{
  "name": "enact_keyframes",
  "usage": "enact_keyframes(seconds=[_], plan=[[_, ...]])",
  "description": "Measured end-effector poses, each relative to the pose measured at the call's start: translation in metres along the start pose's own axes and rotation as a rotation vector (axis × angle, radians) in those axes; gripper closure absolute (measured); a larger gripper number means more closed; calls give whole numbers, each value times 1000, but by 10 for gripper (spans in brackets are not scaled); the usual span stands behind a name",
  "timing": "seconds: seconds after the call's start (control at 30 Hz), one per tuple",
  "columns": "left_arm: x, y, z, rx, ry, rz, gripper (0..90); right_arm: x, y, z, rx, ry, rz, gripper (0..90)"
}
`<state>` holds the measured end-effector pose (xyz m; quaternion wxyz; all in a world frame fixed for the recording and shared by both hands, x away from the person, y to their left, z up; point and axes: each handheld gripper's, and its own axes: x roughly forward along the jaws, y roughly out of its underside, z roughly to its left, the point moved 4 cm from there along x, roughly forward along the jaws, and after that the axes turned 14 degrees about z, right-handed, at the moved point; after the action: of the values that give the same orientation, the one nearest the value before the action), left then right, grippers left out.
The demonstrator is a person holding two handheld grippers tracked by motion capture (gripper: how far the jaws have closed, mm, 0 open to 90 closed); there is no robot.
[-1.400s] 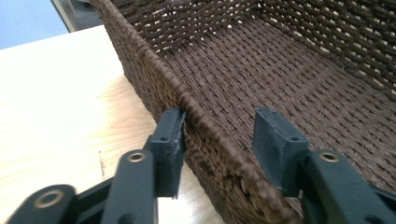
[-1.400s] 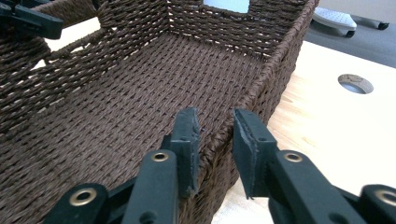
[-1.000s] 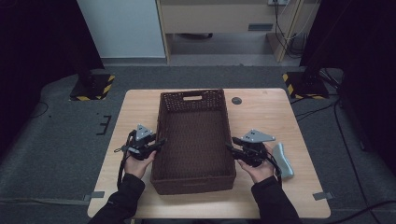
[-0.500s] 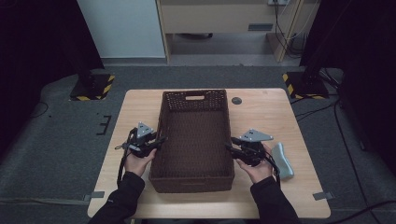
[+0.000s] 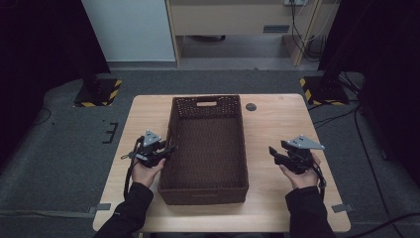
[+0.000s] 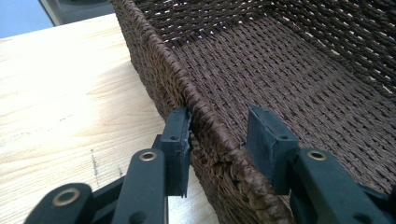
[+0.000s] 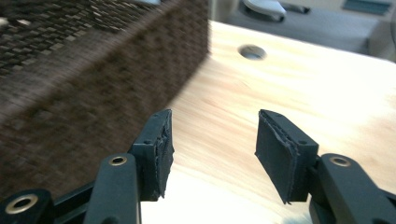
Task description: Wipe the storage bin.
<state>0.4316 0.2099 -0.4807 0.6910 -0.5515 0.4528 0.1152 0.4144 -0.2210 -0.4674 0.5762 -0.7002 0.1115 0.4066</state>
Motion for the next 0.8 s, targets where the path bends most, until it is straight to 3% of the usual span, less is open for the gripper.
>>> enact_keyframes(seconds=[0.33, 0.57, 0.8], plan=[[0, 0, 0, 0, 2, 1, 589, -5, 30, -30, 57, 54, 52, 461], [0, 0, 0, -1, 2, 2, 585, -10, 54, -38, 89, 84, 86, 482], [0, 0, 0, -4, 5, 2, 584, -10, 76, -46, 101, 72, 138, 524]])
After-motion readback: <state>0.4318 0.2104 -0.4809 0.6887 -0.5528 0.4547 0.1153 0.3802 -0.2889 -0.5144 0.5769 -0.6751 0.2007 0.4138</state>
